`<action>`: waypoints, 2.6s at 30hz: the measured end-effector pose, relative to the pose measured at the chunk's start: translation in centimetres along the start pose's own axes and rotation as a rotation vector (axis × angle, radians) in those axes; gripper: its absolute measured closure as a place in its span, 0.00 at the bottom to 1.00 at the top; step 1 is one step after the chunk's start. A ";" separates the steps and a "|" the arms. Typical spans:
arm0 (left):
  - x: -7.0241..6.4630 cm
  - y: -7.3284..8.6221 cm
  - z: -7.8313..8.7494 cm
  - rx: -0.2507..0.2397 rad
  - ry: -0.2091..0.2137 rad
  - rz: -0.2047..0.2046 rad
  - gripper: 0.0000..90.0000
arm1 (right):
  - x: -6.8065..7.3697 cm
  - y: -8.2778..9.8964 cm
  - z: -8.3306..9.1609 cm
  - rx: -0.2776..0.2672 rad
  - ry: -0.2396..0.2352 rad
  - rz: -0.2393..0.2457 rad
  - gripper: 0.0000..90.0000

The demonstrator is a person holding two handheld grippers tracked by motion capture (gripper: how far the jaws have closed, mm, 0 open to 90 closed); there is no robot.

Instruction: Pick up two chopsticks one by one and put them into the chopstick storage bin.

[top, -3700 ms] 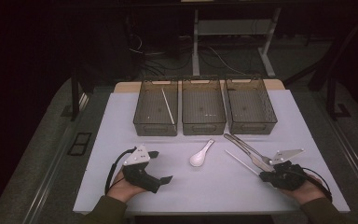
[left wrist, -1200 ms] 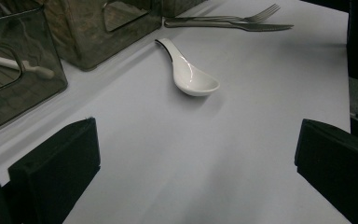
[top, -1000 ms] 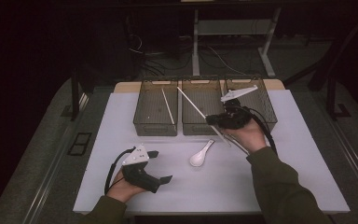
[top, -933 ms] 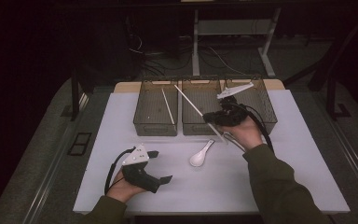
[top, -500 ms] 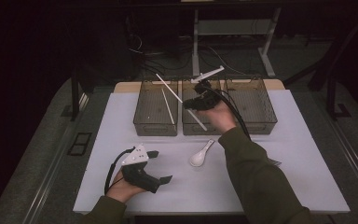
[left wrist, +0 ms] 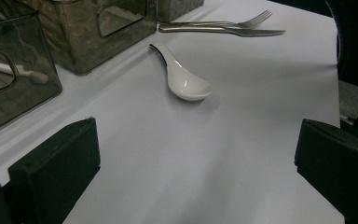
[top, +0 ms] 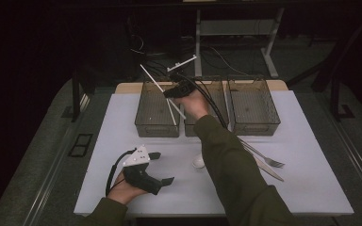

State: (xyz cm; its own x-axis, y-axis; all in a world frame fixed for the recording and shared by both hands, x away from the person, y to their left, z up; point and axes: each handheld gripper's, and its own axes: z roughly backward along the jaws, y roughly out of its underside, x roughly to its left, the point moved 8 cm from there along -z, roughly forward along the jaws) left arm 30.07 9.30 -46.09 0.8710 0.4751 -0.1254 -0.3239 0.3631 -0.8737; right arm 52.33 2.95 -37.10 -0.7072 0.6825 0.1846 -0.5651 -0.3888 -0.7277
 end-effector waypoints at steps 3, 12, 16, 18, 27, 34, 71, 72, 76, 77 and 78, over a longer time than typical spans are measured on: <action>0.0 0.0 0.0 0.001 0.002 0.001 0.00 | 0.1 -0.3 -1.2 0.002 0.002 -0.010 0.94; 0.0 0.0 0.0 0.005 0.006 0.007 0.00 | 0.0 0.8 -4.3 0.015 0.021 -0.026 0.94; 0.0 0.1 0.0 0.006 0.007 0.005 0.00 | 0.1 1.4 -5.2 0.041 0.027 -0.021 0.94; 0.0 0.1 0.0 0.007 0.008 0.009 0.00 | 0.1 1.8 -5.5 0.053 0.028 -0.012 0.94; -0.1 0.1 -0.1 0.006 0.009 0.006 0.00 | -0.3 3.7 -6.4 0.130 0.047 -0.035 0.94; 0.0 0.1 0.0 0.007 0.009 0.004 0.00 | -0.6 4.3 -6.8 0.168 0.057 -0.038 0.89; 0.1 0.5 0.1 0.035 -0.001 0.000 0.00 | -0.2 9.2 6.8 -0.027 -0.065 0.056 0.43; 0.1 0.5 0.1 0.031 -0.003 0.000 0.00 | -0.2 9.4 7.1 -0.028 -0.068 0.062 0.43; 0.1 0.6 0.1 0.031 -0.009 0.008 0.00 | 0.0 10.4 8.2 -0.034 -0.075 0.076 0.43; 0.1 0.6 0.1 0.027 -0.011 0.010 0.00 | 0.0 10.6 8.5 -0.037 -0.077 0.076 0.43; 0.1 0.6 0.2 0.026 -0.012 0.009 0.00 | 0.0 10.8 8.8 -0.039 -0.082 0.070 0.43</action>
State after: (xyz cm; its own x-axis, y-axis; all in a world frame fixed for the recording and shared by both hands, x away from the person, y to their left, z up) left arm 29.91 9.70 -46.56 0.8635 0.4879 -0.1276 -0.3415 0.3797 -0.8597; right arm 42.49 -6.67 -39.14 -0.7776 0.6010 0.1849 -0.4974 -0.4080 -0.7656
